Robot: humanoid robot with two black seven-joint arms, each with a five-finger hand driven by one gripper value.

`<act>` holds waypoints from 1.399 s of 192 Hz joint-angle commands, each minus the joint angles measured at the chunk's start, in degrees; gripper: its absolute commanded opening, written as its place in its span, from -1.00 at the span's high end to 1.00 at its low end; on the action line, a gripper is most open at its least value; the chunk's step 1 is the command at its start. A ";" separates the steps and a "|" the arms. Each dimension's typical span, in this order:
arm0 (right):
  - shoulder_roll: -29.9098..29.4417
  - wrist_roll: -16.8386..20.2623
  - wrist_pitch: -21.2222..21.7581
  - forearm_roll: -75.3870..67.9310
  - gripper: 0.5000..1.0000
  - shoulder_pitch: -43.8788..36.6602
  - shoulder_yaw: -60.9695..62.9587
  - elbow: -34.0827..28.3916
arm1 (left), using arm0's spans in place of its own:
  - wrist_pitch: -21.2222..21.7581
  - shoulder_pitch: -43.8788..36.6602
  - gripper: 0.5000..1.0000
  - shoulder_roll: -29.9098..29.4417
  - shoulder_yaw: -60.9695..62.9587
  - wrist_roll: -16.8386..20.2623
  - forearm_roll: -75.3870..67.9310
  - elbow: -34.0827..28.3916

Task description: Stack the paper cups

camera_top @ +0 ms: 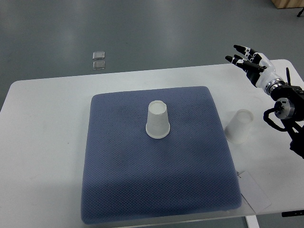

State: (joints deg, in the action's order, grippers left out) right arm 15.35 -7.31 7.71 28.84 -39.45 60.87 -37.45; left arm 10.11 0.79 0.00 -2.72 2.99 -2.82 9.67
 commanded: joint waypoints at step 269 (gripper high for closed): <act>32.55 -7.46 15.49 40.24 -0.71 -14.52 -43.99 -25.84 | 0.00 0.00 -1.00 0.00 0.00 0.00 0.01 0.00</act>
State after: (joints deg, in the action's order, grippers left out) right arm 48.07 -14.74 24.77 66.64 -54.21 17.92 -63.11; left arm 10.11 0.79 0.00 -2.72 2.99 -2.81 9.67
